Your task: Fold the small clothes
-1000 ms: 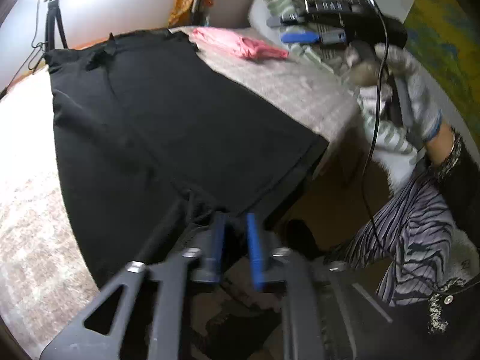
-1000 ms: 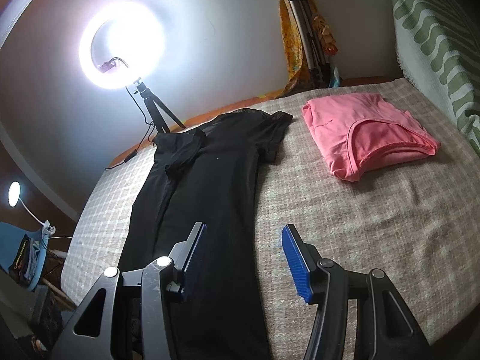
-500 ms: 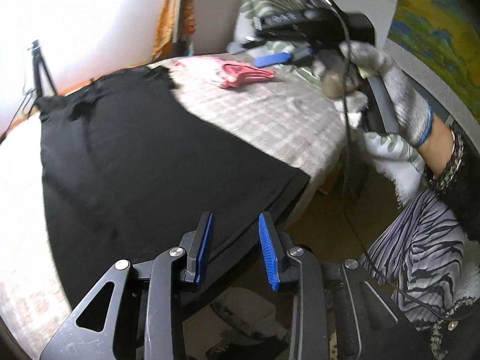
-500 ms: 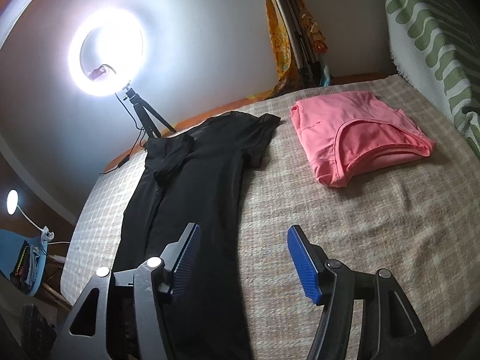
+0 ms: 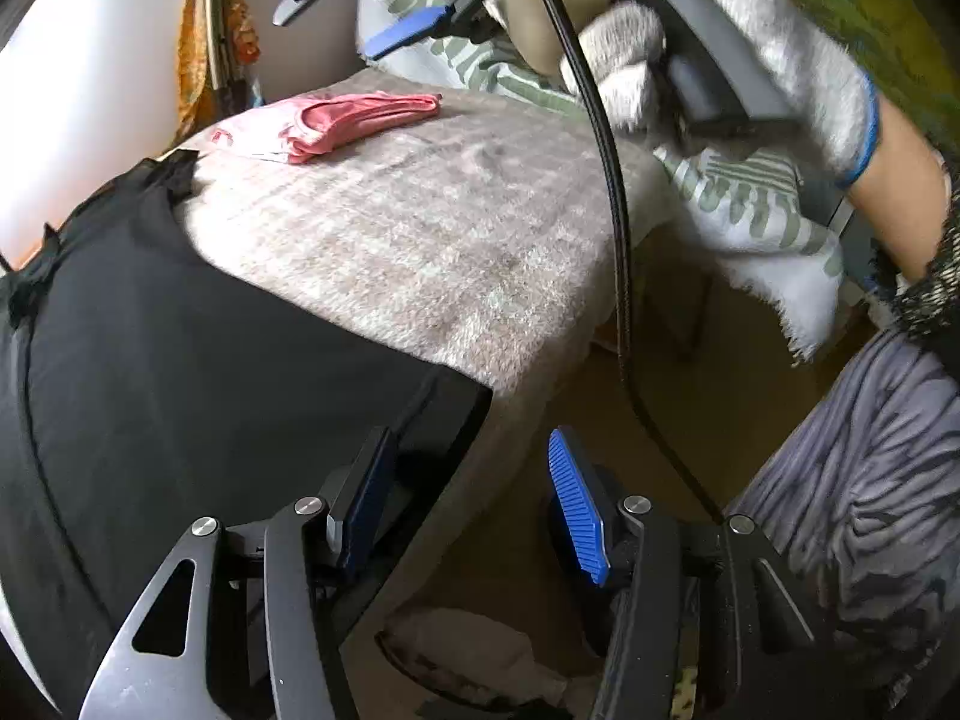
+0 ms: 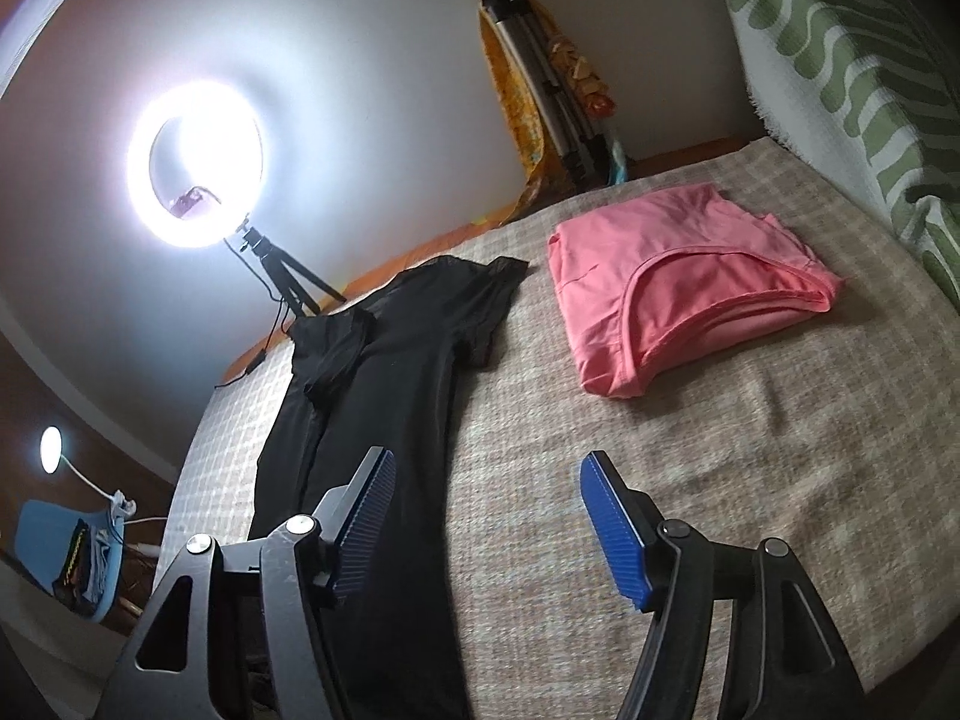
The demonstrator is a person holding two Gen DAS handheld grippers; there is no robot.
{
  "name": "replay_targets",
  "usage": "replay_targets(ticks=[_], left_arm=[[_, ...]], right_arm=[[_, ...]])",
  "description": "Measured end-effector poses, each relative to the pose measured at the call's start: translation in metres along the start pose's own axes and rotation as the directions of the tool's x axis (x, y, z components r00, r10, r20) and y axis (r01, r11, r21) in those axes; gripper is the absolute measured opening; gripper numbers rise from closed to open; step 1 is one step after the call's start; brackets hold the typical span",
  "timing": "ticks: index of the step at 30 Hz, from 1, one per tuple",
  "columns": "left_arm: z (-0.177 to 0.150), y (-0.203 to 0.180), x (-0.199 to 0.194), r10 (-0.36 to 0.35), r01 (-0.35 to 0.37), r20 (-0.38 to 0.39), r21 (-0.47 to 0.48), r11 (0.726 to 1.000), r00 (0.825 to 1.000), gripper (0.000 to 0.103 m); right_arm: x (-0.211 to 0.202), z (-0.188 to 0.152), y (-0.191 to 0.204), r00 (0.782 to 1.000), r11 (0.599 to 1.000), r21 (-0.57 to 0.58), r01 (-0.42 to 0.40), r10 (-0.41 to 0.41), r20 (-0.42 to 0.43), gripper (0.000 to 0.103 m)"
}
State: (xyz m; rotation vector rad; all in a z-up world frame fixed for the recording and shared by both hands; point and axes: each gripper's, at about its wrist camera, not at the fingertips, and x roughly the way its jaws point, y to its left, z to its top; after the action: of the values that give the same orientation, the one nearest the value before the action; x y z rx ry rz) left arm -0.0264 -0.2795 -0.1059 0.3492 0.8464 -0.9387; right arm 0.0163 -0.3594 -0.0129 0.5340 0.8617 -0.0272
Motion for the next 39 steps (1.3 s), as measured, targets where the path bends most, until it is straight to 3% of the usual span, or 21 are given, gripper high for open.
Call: replay_targets(ticks=[6, 11, 13, 18, 22, 30, 37, 38, 39], left_arm=[[0.009, 0.004, 0.015, 0.032, -0.032, 0.002, -0.030, 0.999, 0.999, 0.049], [0.015, 0.026, 0.018, -0.022, 0.023, 0.010, -0.128, 0.992, 1.000, 0.009], [0.015, 0.034, 0.018, -0.044, 0.046, 0.018, -0.162, 0.986, 0.999, 0.007], [0.012, 0.044, 0.005, -0.058, 0.073, 0.072, -0.229, 0.971, 0.996, 0.005], [0.013, 0.050, -0.004, -0.054, 0.084, 0.118, -0.261, 0.962, 0.992, 0.005], [0.009, 0.079, -0.014, -0.057, 0.120, 0.182, -0.361, 0.925, 0.982, 0.004], [-0.003, 0.092, -0.013, -0.068, 0.147, 0.198, -0.416, 0.897, 0.978, 0.004], [-0.005, 0.094, -0.012, -0.066, 0.144, 0.193, -0.426, 0.893, 0.979, 0.004], [-0.005, 0.096, -0.012, -0.066, 0.146, 0.193, -0.435, 0.888, 0.979, 0.004]], right_arm=[[0.010, 0.008, -0.011, 1.000, 0.999, 0.031, -0.022, 0.022, -0.021, 0.069], [0.038, 0.025, -0.007, 0.996, 0.999, -0.015, -0.050, 0.049, -0.069, 0.069], [0.054, 0.033, -0.005, 0.993, 0.997, -0.021, -0.074, 0.072, -0.091, 0.069], [0.108, 0.065, 0.011, 0.985, 0.992, -0.078, -0.102, 0.090, -0.145, 0.069], [0.162, 0.090, 0.010, 0.980, 0.995, -0.021, -0.096, 0.090, -0.179, 0.069], [0.254, 0.135, 0.017, 0.981, 0.998, -0.046, 0.046, -0.054, -0.186, 0.069], [0.288, 0.154, 0.010, 0.979, 0.990, -0.073, 0.125, -0.134, -0.151, 0.069], [0.291, 0.154, 0.014, 0.977, 0.985, -0.101, 0.137, -0.151, -0.151, 0.066], [0.293, 0.154, 0.018, 0.974, 0.981, -0.128, 0.148, -0.167, -0.154, 0.055]])
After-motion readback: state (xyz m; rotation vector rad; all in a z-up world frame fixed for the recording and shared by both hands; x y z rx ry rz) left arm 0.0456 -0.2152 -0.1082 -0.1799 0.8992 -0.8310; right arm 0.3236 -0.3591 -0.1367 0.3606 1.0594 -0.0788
